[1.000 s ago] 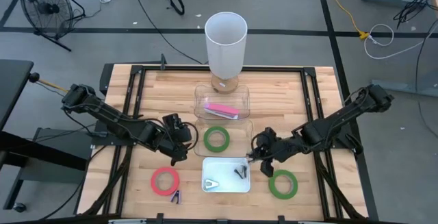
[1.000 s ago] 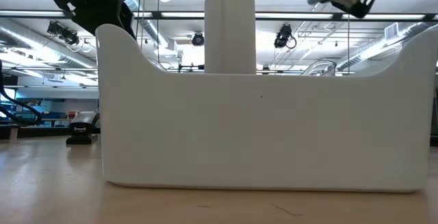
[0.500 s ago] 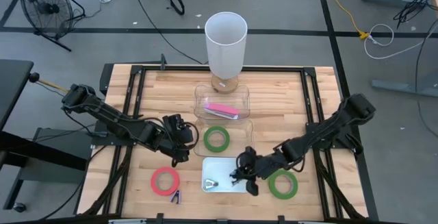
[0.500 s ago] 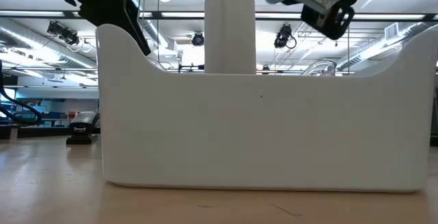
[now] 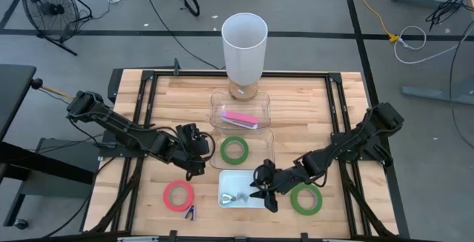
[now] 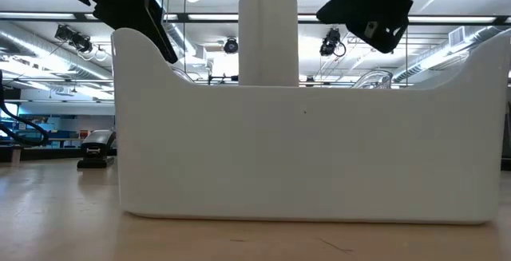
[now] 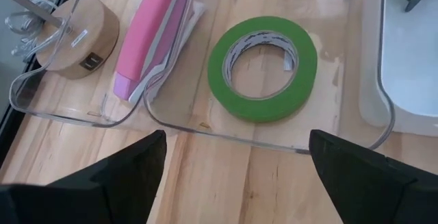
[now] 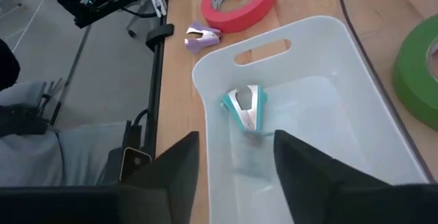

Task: Pick and place Stapler, Stapler remover, tape
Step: Put the green tape into the bottom transparent bin

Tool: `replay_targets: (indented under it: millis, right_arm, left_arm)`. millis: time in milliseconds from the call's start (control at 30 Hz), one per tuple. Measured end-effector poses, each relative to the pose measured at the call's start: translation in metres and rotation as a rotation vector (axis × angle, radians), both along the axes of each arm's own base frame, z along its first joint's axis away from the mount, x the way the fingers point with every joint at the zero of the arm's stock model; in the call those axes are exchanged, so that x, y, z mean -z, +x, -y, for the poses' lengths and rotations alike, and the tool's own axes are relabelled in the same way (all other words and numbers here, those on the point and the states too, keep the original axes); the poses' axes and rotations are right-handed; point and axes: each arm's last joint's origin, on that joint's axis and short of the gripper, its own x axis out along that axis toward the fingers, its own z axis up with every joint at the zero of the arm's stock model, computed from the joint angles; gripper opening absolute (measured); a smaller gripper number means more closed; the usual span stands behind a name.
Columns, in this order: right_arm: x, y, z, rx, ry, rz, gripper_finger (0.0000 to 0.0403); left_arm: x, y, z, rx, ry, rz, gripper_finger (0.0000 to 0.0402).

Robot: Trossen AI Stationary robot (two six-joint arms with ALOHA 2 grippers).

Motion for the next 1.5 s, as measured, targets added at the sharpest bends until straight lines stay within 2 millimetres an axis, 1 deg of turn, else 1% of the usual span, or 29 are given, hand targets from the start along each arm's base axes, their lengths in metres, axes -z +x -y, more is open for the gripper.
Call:
replay_targets:
  millis: [133,233,300,400,533,633,767,867,1033,1167,1267,1500]
  right_arm:
    - [0.0,0.001,0.003,-0.007,-0.02,0.002,0.0206]
    - [0.0,-0.001,0.009,-0.047,-0.028,-0.047,0.0208]
    - [-0.004,-0.006,0.015,-0.063,-0.011,-0.099,0.0204]
    - [-0.013,-0.015,0.024,-0.061,0.047,-0.177,0.0194]
    - [-0.025,-0.033,0.03,-0.063,0.106,-0.27,0.018]
    - [-0.026,-0.05,0.031,0.016,0.133,-0.409,0.017]
    - [-0.019,-0.072,0.026,0.142,0.154,-0.615,0.016]
    - [-0.015,-0.082,0.018,0.199,0.178,-0.704,0.0157]
    - [-0.012,-0.097,0.008,0.272,0.191,-0.785,0.0159]
    - [-0.009,-0.112,0.006,0.362,0.152,-0.871,0.0167]
    - [-0.008,-0.12,0.004,0.418,0.109,-0.889,0.0174]
    - [0.001,-0.125,-0.006,0.453,0.064,-0.902,0.0199]
  left_arm:
    - [0.0,0.0,0.0,0.0,-0.002,0.005,0.0362]
    - [0.0,0.001,0.0,0.0,-0.004,0.008,0.0362]
    - [-0.001,0.001,0.0,0.0,-0.005,0.011,0.0362]
    - [-0.001,0.001,0.0,0.0,-0.005,0.011,0.0362]
    - [-0.001,0.001,0.0,0.0,-0.006,0.011,0.0362]
    - [-0.001,0.001,0.0,0.001,-0.007,0.01,0.0362]
    - [-0.001,0.001,0.0,0.001,-0.008,0.011,0.0362]
    - [-0.001,0.001,0.001,0.001,-0.007,0.011,0.0362]
    - [-0.001,0.001,0.0,0.001,-0.008,0.011,0.0362]
    - [-0.001,0.001,0.001,0.002,-0.009,0.012,0.0362]
    - [-0.001,0.001,0.001,0.001,-0.009,0.013,0.0362]
    - [-0.001,0.001,0.001,0.001,-0.01,0.014,0.0362]
